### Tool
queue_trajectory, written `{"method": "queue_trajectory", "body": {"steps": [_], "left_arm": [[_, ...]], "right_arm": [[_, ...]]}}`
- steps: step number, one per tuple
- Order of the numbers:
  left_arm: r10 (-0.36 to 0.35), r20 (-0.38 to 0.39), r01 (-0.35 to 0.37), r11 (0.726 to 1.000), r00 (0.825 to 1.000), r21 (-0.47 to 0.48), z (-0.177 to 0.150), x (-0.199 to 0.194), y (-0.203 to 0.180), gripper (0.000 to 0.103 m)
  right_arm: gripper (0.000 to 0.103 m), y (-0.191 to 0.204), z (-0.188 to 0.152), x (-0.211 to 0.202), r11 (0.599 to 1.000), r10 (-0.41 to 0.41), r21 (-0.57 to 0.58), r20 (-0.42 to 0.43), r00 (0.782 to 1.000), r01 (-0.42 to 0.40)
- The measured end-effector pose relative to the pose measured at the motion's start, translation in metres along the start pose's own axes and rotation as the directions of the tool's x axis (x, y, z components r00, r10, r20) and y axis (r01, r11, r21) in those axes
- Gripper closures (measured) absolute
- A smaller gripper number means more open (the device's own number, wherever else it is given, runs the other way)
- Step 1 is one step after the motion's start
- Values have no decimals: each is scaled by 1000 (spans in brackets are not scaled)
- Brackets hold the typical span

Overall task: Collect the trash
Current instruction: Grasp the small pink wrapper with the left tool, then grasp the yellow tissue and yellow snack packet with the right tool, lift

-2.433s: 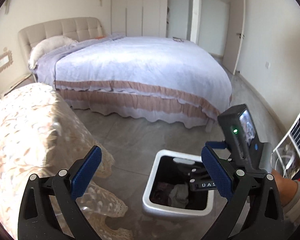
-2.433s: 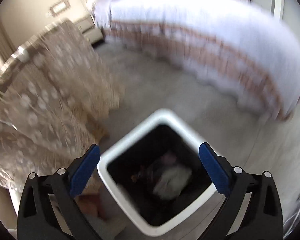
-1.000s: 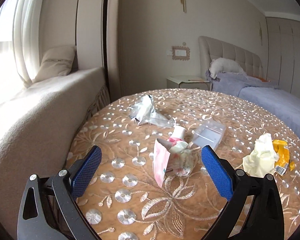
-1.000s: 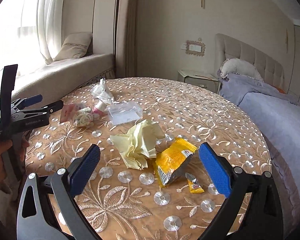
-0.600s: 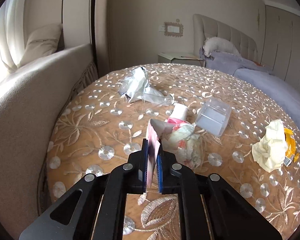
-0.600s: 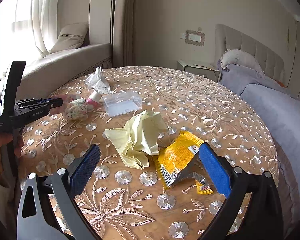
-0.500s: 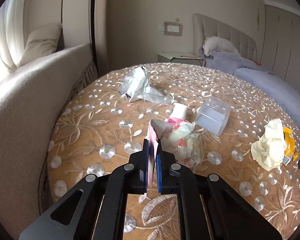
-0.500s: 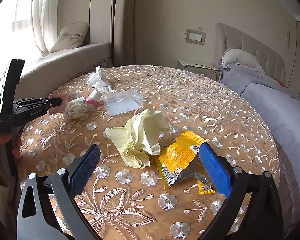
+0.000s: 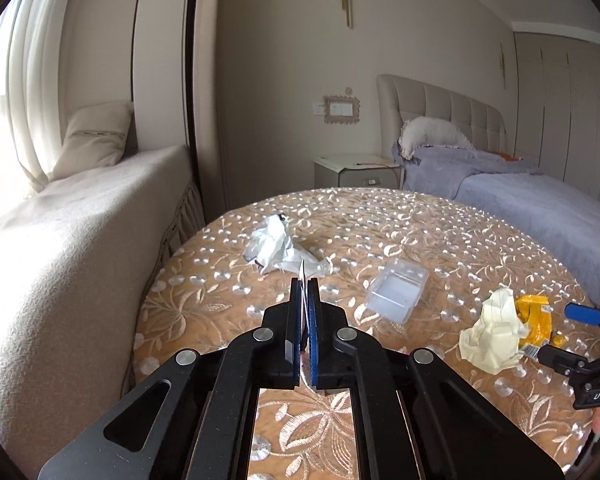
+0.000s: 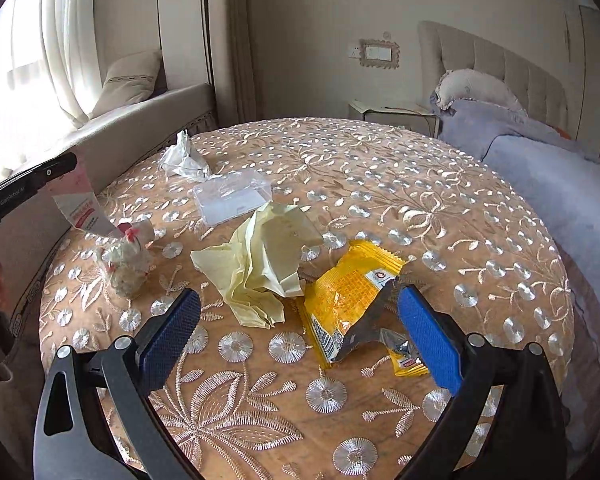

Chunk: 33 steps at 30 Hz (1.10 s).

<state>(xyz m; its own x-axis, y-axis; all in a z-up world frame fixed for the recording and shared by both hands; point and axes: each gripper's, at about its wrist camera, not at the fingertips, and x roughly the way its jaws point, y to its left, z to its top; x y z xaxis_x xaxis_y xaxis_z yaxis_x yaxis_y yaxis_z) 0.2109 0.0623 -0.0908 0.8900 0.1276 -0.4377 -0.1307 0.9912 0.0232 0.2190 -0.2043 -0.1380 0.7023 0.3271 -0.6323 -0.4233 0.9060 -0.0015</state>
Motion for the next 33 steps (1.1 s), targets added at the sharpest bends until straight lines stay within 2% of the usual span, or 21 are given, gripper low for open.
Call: {"method": "queue_trajectory", "body": {"steps": [8, 15, 21, 25, 27, 28, 29, 30, 31, 32, 33], "left_arm": [[14, 40, -14, 1000, 999, 10, 15, -21, 4, 101], [14, 74, -17, 999, 997, 43, 31, -39, -10, 101], [-22, 81, 18, 999, 996, 44, 39, -40, -21, 101], [-52, 84, 49, 998, 995, 42, 41, -39, -28, 101], [-61, 84, 58, 997, 995, 47, 42, -38, -31, 101], [-66, 84, 62, 997, 994, 49, 42, -38, -32, 101], [-68, 84, 64, 997, 994, 50, 41, -38, -33, 101], [-72, 82, 68, 996, 994, 50, 40, -37, -33, 101], [-75, 82, 71, 996, 994, 51, 40, -37, -34, 101], [-77, 82, 73, 996, 994, 51, 39, -37, -35, 101], [-79, 82, 75, 996, 993, 51, 39, -38, -36, 101]], "right_arm": [[5, 0, 1, 2, 1000, 16, 16, 8, 1000, -16], [5, -3, 4, 13, 999, 8, 48, -17, 1000, -8], [5, -10, 10, 37, 994, 43, 105, -95, 995, -33], [4, -12, 10, 68, 979, 127, 184, -232, 964, -85], [4, -13, 14, 67, 976, 128, 201, -201, 971, -87], [16, -13, 15, 69, 976, 120, 204, -203, 972, -78], [22, -14, 16, 73, 973, 128, 216, -213, 969, -81], [53, -13, 18, 73, 974, 121, 214, -196, 973, -78], [76, -14, 19, 74, 967, 164, 226, -194, 967, -118], [75, -14, 19, 78, 956, 207, 249, -204, 957, -154], [76, -15, 19, 78, 953, 213, 259, -201, 956, -158]]}}
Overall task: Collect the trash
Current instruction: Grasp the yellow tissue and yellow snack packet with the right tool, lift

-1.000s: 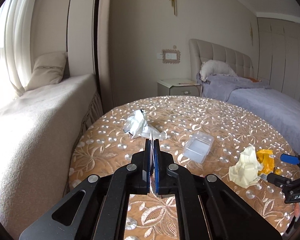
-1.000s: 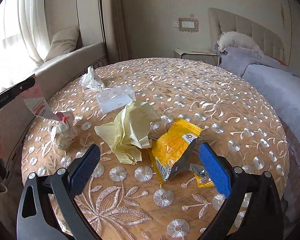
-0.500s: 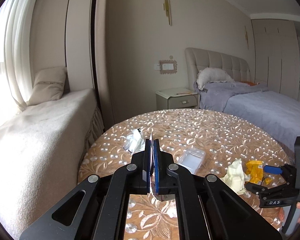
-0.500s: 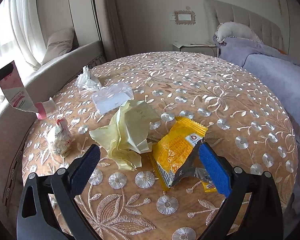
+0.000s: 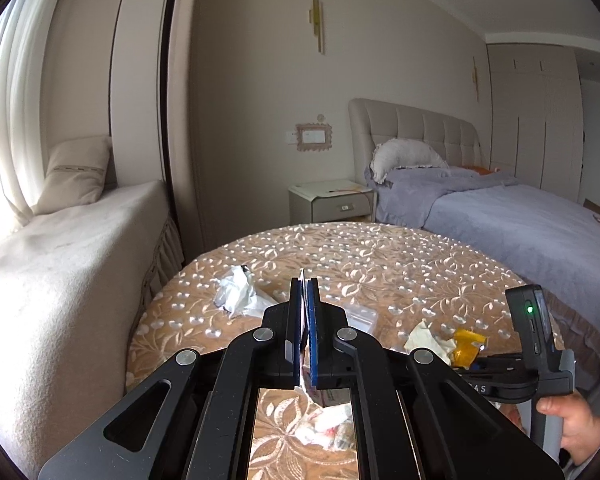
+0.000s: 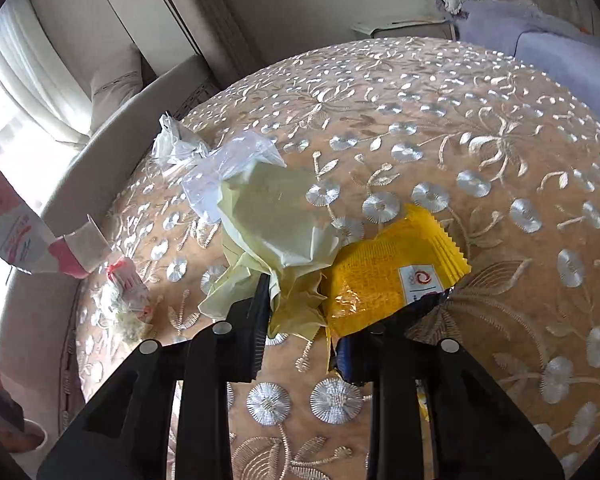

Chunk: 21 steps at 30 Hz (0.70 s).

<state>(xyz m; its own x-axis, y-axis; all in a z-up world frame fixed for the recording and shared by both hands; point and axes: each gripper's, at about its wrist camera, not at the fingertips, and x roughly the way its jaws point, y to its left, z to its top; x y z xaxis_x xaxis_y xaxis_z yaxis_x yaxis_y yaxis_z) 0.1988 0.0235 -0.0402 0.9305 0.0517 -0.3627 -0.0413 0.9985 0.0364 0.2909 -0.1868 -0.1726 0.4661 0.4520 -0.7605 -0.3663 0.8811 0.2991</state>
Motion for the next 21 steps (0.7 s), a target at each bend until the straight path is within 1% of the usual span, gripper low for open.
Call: {"method": "queue_trajectory", "body": {"steps": [5, 8, 12, 15, 17, 21], "left_arm": [[-15, 12, 15, 1000, 1000, 13, 0, -7, -7, 101], [-31, 29, 30, 999, 999, 26, 2, -13, -16, 101], [-78, 44, 76, 996, 996, 40, 6, -21, -29, 101], [-134, 30, 133, 990, 991, 48, 4, -23, -42, 101], [-153, 22, 151, 987, 988, 60, 1, -23, -53, 101], [-215, 7, 214, 972, 976, 99, 0, -27, -82, 101]], "right_arm": [[78, 11, -8, -22, 997, 0, -73, 80, 997, 6], [78, 13, -11, -44, 994, -26, -102, 139, 990, 41], [78, 8, -17, -77, 992, -41, -106, 196, 980, 63], [78, 3, -24, -100, 991, -53, -106, 234, 971, 80], [78, 0, -30, -113, 990, -66, -104, 255, 965, 95], [78, -10, -45, -142, 985, -105, -97, 310, 945, 142]]}}
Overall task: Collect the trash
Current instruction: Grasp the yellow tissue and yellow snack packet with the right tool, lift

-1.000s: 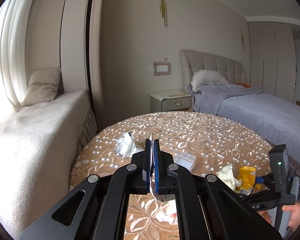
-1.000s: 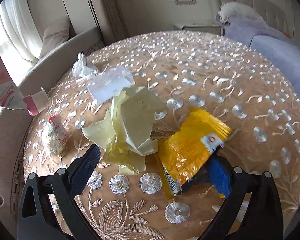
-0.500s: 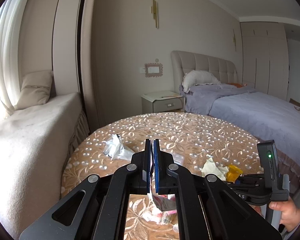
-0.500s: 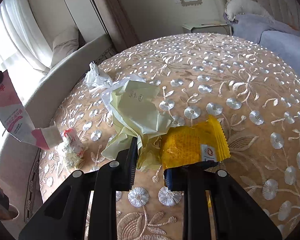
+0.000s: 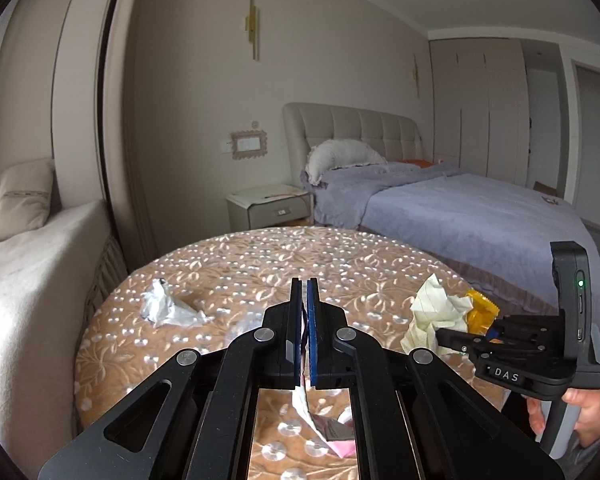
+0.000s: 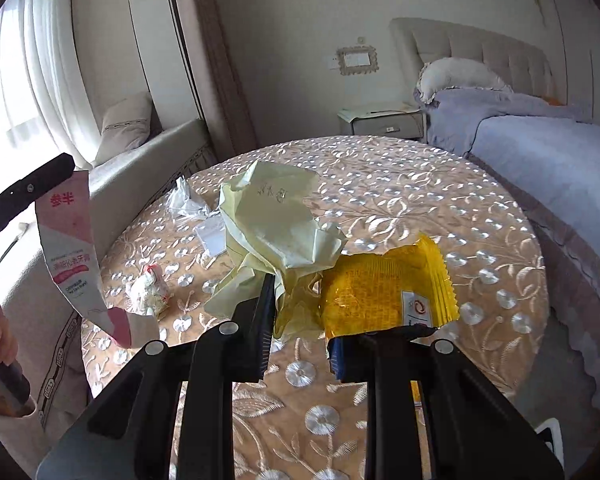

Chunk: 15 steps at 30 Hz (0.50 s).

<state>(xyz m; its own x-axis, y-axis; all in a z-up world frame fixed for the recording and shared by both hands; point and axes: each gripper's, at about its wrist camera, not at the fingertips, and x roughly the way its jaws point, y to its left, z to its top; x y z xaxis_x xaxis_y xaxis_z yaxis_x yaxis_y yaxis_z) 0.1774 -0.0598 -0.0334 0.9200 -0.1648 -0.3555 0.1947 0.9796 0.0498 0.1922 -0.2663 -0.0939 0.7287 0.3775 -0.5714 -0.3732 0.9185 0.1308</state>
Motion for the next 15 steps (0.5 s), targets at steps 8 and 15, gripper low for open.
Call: {"method": "queue_trajectory", "body": {"steps": [8, 15], "left_arm": [[-177, -31, 179, 981, 984, 79, -2, 14, -82, 101], [-372, -110, 384, 912, 922, 141, -15, 41, -170, 101]], "right_arm": [[78, -50, -17, -64, 992, -124, 46, 79, 989, 121], [78, -112, -48, -120, 949, -296, 143, 96, 950, 282]]}}
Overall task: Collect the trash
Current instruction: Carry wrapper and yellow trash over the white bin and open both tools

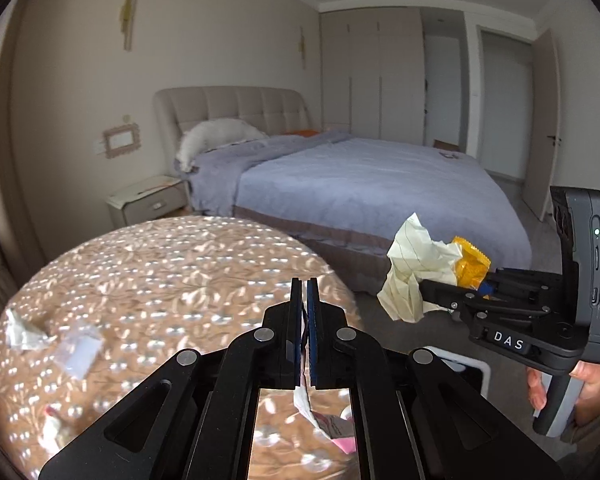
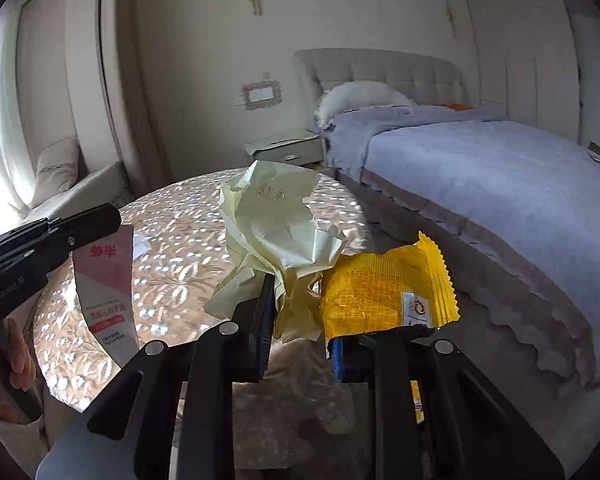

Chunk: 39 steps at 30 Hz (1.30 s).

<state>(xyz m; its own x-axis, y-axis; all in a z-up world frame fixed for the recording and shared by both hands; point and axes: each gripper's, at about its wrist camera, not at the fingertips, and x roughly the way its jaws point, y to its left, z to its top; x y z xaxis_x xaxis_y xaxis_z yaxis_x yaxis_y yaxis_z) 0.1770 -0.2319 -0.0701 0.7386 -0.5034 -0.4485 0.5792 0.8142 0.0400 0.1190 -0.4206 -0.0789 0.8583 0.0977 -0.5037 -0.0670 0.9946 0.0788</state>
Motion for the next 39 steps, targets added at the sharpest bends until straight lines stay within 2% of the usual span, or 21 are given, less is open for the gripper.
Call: {"method": "queue_trajectory", "body": {"steps": [4, 11, 17, 19, 27, 33, 39], "left_arm": [[-112, -33, 114, 992, 993, 52, 1, 30, -43, 101], [-251, -104, 263, 956, 962, 131, -8, 82, -114, 101], [-331, -228, 370, 915, 916, 158, -32, 130, -163, 101], [-354, -271, 404, 901, 895, 155, -40, 147, -179, 101], [-400, -396, 490, 857, 827, 158, -76, 210, -228, 101], [-404, -458, 529, 829, 792, 184, -102, 247, -253, 101], [-385, -502, 539, 817, 774, 205, -126, 266, -265, 101]], "right_arm": [[78, -44, -15, -17, 994, -97, 56, -4, 995, 97], [78, -105, -47, -30, 966, -221, 127, -54, 974, 227], [78, -142, -78, -26, 942, -270, 174, -114, 956, 287], [78, -152, -88, -18, 940, -268, 182, -137, 954, 290], [78, -189, -115, -3, 913, -287, 239, -202, 936, 332], [78, -220, -136, 7, 901, -276, 268, -255, 927, 342], [78, -228, -153, 21, 901, -249, 276, -299, 921, 334]]}}
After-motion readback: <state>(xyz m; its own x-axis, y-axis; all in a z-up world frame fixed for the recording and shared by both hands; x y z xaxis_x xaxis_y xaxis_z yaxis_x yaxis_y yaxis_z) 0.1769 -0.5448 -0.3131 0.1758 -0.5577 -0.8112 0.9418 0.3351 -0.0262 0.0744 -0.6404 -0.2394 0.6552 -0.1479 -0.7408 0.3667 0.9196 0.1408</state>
